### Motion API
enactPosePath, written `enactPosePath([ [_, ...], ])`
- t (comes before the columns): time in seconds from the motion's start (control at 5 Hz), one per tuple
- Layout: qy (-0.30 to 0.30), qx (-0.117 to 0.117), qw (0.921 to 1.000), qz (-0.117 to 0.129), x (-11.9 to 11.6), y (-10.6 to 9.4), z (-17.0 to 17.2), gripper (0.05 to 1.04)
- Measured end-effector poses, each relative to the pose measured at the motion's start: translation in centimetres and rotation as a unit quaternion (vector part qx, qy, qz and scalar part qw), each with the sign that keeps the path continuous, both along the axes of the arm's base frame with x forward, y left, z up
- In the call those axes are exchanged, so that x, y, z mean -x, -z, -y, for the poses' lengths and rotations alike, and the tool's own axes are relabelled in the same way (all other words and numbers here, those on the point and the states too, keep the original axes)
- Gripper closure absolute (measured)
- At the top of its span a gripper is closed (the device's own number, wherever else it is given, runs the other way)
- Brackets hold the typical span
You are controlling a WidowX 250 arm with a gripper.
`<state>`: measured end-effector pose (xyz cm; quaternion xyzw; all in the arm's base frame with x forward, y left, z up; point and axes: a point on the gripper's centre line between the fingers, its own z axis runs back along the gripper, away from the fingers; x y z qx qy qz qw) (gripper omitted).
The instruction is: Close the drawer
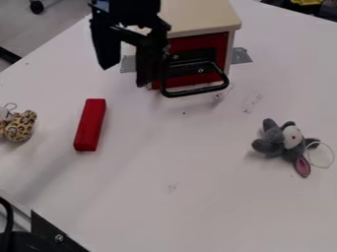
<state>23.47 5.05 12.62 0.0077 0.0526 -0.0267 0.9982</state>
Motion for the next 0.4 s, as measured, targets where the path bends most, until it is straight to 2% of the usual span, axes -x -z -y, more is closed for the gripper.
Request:
enactPosePath([
  [0.2, -0.031, -0.060, 0.9975, 0.022, -0.18, 0.87, -0.28, 0.087],
  [0.4, -0.027, -0.064, 0.9972, 0.025, -0.30, 0.96, -0.09, 0.087],
])
